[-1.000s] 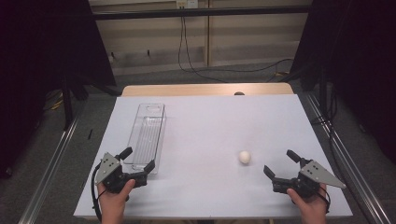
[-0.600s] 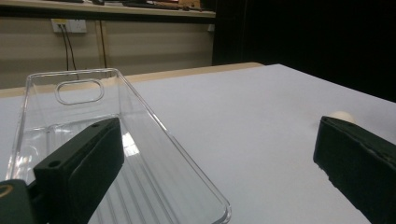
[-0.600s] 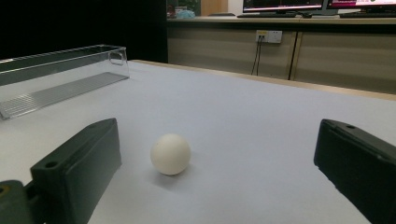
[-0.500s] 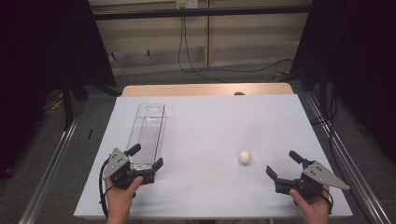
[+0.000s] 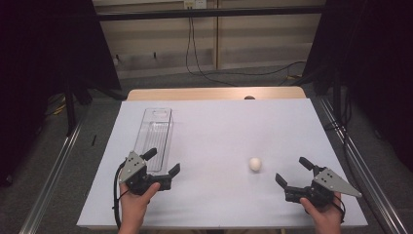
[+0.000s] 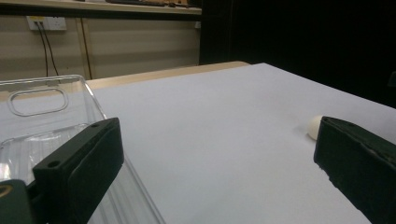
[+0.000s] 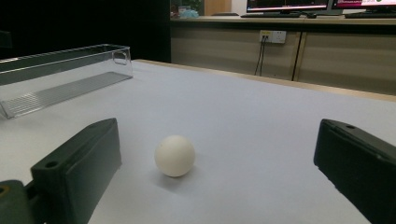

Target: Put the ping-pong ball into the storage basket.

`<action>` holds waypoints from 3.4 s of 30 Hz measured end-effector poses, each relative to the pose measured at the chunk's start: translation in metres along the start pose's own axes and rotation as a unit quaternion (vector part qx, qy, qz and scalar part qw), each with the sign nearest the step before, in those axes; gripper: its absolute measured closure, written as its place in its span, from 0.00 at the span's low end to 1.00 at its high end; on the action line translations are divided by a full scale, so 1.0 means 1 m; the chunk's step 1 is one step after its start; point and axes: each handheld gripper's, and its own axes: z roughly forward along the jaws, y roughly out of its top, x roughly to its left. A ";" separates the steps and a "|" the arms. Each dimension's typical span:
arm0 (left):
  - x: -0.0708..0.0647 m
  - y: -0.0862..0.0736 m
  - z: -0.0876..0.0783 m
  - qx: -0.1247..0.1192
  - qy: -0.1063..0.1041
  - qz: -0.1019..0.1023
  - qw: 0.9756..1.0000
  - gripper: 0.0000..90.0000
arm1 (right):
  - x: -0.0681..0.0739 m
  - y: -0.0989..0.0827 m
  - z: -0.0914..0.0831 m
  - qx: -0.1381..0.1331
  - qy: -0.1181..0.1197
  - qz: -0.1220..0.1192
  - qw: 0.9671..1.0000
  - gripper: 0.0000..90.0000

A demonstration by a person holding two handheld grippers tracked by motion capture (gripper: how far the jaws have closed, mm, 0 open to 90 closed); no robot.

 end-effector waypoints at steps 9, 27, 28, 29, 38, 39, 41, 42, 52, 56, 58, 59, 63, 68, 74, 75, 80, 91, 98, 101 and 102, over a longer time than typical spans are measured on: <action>-0.010 0.004 0.014 0.001 -0.007 -0.001 1.000 0.02 | 0.000 0.000 0.000 0.000 0.002 0.000 1.000 0.00; -0.026 0.004 0.038 0.018 -0.028 0.006 0.999 0.02 | 0.000 0.000 -0.001 0.000 0.002 -0.001 1.000 0.01; -0.026 0.004 0.039 0.017 -0.029 0.006 0.999 0.02 | 0.000 0.000 -0.001 0.000 0.003 -0.001 1.000 0.01; -0.027 0.004 0.039 0.017 -0.029 0.004 0.999 0.02 | 0.001 0.000 -0.001 -0.001 0.003 -0.002 1.000 0.01; -0.032 0.005 0.047 0.023 -0.037 0.006 0.999 0.02 | 0.001 0.000 0.000 -0.001 0.001 0.001 1.000 0.01; -0.032 0.005 0.047 0.023 -0.041 0.008 0.999 0.02 | 0.001 0.000 0.000 -0.002 0.001 0.001 1.000 0.01; -0.033 0.004 0.049 0.021 -0.041 0.004 0.999 0.02 | 0.001 0.000 0.000 -0.001 0.003 0.002 1.000 0.01; -0.032 0.005 0.049 0.031 -0.043 0.016 0.998 0.02 | 0.001 0.000 0.000 -0.001 0.005 -0.001 1.000 0.01; -0.036 0.004 0.054 0.031 -0.048 0.016 0.998 0.02 | 0.001 0.001 0.000 -0.001 0.006 -0.001 1.000 0.01; -0.037 0.004 0.056 0.029 -0.051 0.014 0.998 0.02 | 0.001 0.000 0.000 0.000 0.007 -0.001 1.000 0.01; -0.037 0.005 0.057 0.030 -0.053 0.016 0.998 0.02 | 0.002 0.000 0.000 0.000 0.007 -0.001 1.000 0.01; -0.038 0.005 0.058 0.031 -0.051 0.014 0.998 0.02 | 0.002 0.000 0.000 0.000 0.007 -0.002 1.000 0.01; -0.041 0.004 0.062 0.031 -0.058 0.013 0.998 0.02 | 0.002 0.001 0.000 -0.001 0.006 0.000 1.000 0.01; -0.045 0.005 0.068 0.034 -0.060 0.007 0.998 0.02 | 0.002 0.001 0.000 -0.002 0.005 -0.002 1.000 0.01; -0.049 0.005 0.073 0.035 -0.065 0.006 0.997 0.02 | 0.002 0.000 0.000 -0.003 0.008 -0.002 1.000 0.01; -0.049 0.006 0.074 0.036 -0.066 0.007 0.997 0.02 | 0.002 0.000 0.000 -0.003 0.008 -0.001 1.000 0.01; -0.051 0.006 0.078 0.041 -0.070 0.006 0.997 0.02 | 0.002 0.001 0.000 -0.003 0.009 -0.002 1.000 0.01; -0.053 0.004 0.087 0.052 -0.074 0.010 0.996 0.02 | 0.003 0.001 0.001 -0.002 0.011 -0.001 1.000 0.01; -0.056 0.003 0.092 0.054 -0.076 0.010 0.996 0.02 | 0.003 0.001 0.001 -0.003 0.012 -0.002 1.000 0.01; -0.058 0.004 0.094 0.059 -0.078 0.012 0.995 0.02 | 0.003 0.001 0.001 -0.001 0.013 -0.002 1.000 0.01; -0.058 0.005 0.095 0.060 -0.079 0.016 0.995 0.02 | 0.003 0.001 0.001 -0.001 0.013 -0.003 1.000 0.01</action>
